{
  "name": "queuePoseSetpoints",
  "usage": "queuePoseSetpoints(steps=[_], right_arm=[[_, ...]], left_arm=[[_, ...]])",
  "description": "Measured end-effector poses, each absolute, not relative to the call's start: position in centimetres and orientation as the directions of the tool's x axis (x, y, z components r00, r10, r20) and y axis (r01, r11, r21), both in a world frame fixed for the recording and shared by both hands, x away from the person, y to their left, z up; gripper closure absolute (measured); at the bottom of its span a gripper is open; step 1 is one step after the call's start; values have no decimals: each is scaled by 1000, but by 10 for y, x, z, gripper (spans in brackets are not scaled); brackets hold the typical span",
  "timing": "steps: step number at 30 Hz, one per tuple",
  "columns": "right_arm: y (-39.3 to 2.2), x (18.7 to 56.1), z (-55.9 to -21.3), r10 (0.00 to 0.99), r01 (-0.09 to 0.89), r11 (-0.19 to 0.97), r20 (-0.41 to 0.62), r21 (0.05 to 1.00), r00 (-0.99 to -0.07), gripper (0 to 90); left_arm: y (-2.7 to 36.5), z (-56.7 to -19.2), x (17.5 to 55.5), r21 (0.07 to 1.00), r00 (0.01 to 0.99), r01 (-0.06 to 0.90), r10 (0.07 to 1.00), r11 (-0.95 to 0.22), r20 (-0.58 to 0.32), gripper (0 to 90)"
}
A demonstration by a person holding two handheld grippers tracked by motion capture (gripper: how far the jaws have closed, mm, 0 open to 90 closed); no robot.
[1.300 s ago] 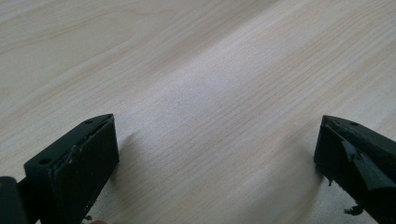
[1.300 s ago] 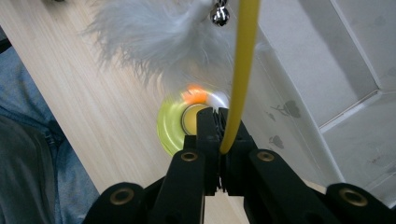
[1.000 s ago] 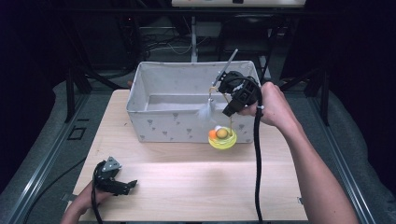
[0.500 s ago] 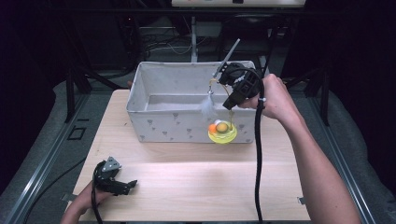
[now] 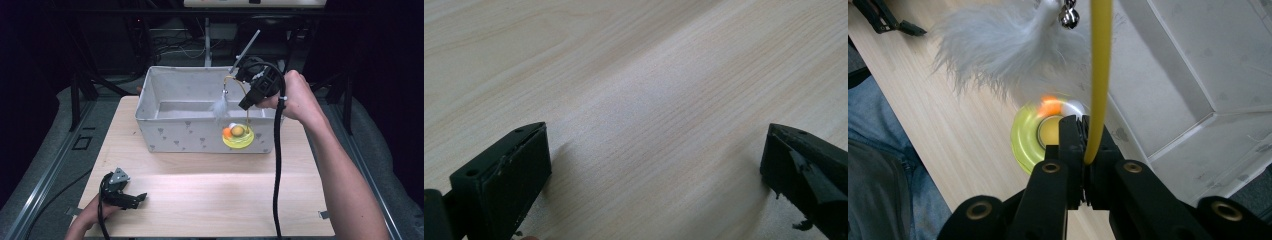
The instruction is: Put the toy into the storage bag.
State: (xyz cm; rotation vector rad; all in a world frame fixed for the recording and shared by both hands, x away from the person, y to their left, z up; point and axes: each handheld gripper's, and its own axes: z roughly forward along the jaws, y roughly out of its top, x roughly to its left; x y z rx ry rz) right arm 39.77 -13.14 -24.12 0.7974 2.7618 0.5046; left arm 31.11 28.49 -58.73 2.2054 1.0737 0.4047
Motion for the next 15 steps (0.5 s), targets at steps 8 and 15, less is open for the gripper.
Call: queuePoseSetpoints(steps=[8,15], right_arm=[[-132,401,-232,560,476,782,-121,402,-819,883],[-134,405,-219,582,483,764,-133,429,-802,883]], left_arm=[[285,-587,311,665,619,589,786,-460,-4,0],[285,-587,311,665,619,589,785,-460,-4,0]])
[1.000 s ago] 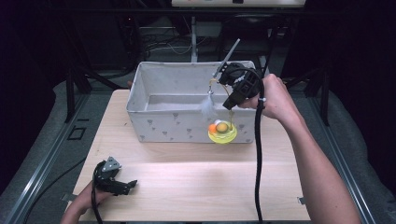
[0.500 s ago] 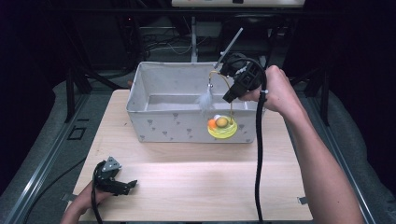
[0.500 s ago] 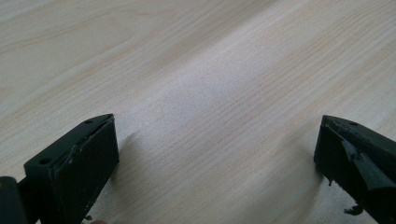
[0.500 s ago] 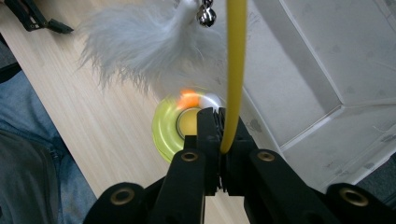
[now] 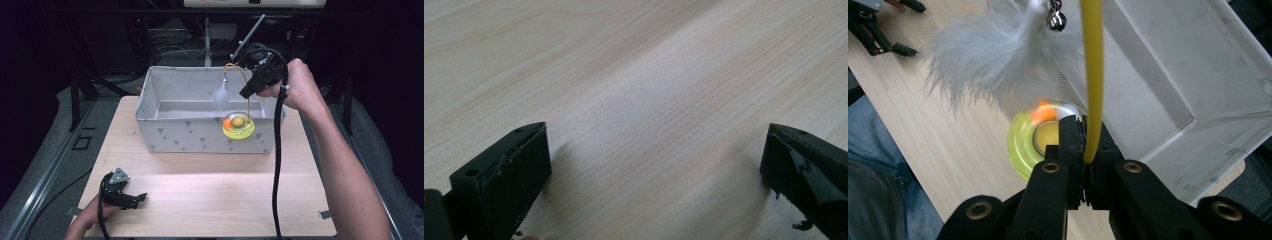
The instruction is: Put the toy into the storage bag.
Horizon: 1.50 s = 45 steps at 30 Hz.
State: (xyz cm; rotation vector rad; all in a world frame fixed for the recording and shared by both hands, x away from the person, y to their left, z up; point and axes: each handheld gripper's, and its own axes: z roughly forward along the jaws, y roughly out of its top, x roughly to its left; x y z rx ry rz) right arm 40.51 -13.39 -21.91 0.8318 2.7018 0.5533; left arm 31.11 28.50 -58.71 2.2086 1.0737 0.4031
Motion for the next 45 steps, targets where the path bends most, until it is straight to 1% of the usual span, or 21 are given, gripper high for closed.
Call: queuePoseSetpoints(steps=[10,19,22,36,45], right_arm=[[-135,415,-199,608,490,742,-150,458,-779,883],[-136,425,-192,621,495,734,-163,465,-767,882],[-137,430,-192,626,502,731,-160,461,-763,882],[-148,456,-190,678,528,680,-161,509,-717,883],[-159,477,-201,741,583,616,-138,529,-658,883]], left_arm=[[285,-587,311,665,619,588,785,-460,-4,0],[285,-587,311,665,621,587,784,-462,-4,0],[285,-587,311,665,621,587,783,-462,-4,0],[285,-587,311,666,622,586,783,-461,-4,0],[285,-587,311,665,623,587,783,-462,-5,0]])
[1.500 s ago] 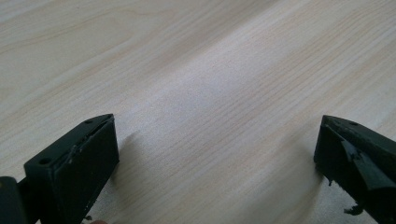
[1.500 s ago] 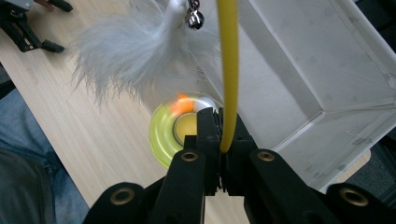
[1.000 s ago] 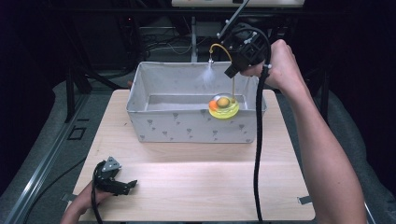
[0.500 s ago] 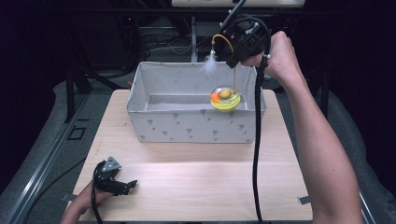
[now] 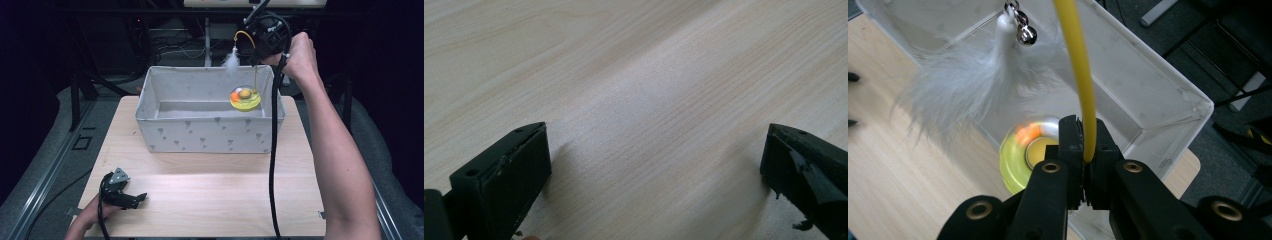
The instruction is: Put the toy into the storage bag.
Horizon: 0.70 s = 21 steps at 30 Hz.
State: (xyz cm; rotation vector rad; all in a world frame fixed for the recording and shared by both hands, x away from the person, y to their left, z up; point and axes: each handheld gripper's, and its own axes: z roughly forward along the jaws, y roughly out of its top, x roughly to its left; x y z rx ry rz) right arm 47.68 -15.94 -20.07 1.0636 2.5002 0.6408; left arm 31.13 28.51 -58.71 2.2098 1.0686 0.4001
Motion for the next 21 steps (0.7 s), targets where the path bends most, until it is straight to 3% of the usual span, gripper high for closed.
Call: queuePoseSetpoints(steps=[21], right_arm=[[-181,511,-245,805,652,543,-105,529,-585,883]], left_arm=[[285,-587,311,666,621,587,784,-460,-5,0]])
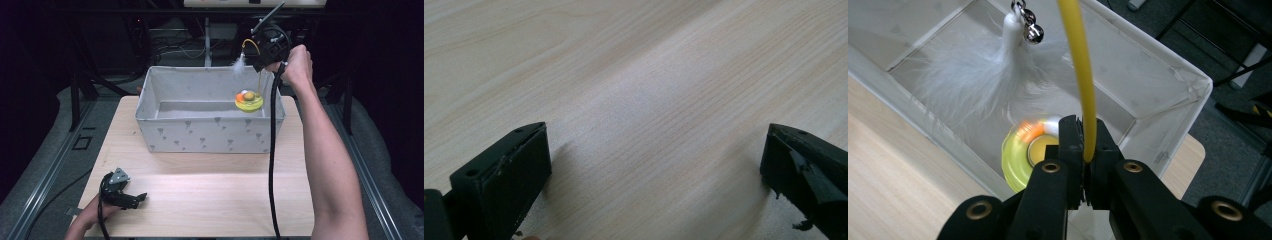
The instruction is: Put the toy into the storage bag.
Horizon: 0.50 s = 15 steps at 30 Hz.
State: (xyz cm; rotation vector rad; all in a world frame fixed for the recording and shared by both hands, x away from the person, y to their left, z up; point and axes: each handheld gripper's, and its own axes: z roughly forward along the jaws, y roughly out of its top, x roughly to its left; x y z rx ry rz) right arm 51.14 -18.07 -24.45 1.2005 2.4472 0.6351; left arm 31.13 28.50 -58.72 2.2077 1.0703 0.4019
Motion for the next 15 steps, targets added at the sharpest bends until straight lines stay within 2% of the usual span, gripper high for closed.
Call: queuePoseSetpoints(steps=[15], right_arm=[[-196,520,-283,815,691,531,-73,491,-575,882]], left_arm=[[285,-587,311,665,621,587,783,-462,-5,0]])
